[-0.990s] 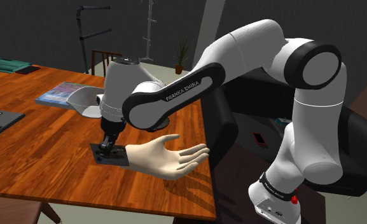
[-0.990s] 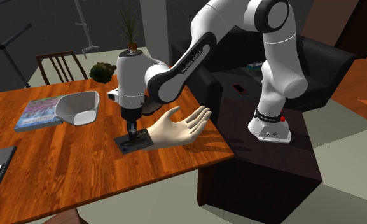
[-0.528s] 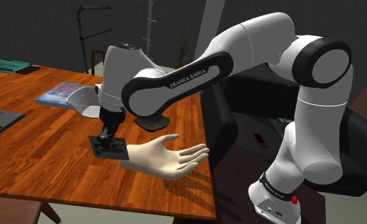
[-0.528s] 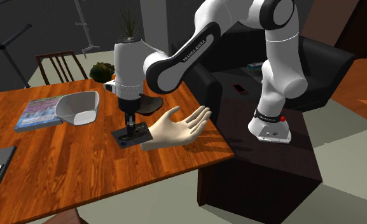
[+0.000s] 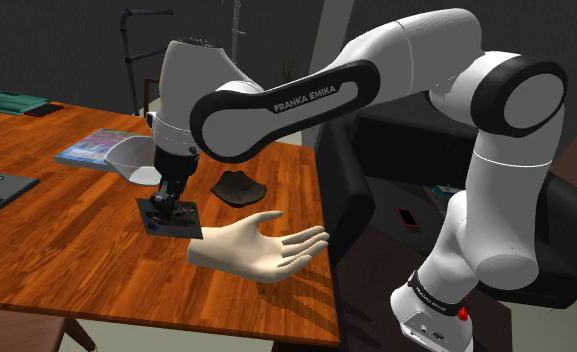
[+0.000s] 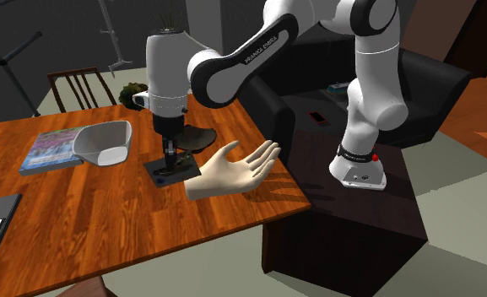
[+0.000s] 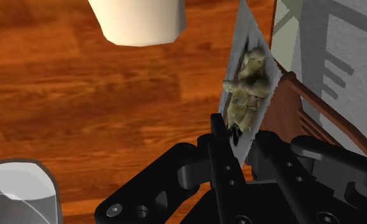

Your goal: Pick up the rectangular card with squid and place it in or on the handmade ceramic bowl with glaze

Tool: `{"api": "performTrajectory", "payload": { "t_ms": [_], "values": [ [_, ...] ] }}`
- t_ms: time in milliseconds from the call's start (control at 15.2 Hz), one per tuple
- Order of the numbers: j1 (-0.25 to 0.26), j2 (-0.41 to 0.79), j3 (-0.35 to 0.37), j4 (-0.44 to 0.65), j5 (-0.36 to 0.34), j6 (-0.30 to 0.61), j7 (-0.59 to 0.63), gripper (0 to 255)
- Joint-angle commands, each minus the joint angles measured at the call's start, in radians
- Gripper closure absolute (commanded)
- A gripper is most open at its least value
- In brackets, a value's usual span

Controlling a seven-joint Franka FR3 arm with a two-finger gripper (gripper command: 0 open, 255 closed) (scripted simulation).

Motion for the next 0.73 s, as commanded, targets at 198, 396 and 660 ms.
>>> {"api": "performTrajectory", "payload": {
  "t_ms": [198, 396, 660],
  "values": [
    [-0.051, -0.040, -0.011, -0.023, 0.030, -0.020, -0.074, 255],
    [-0.100, -0.066, -0.027, -0.051, 0.057, -0.023, -0.150, 255],
    [-0.162, -0.090, -0.052, -0.070, 0.089, -0.034, -0.249, 255]
  ]
}}
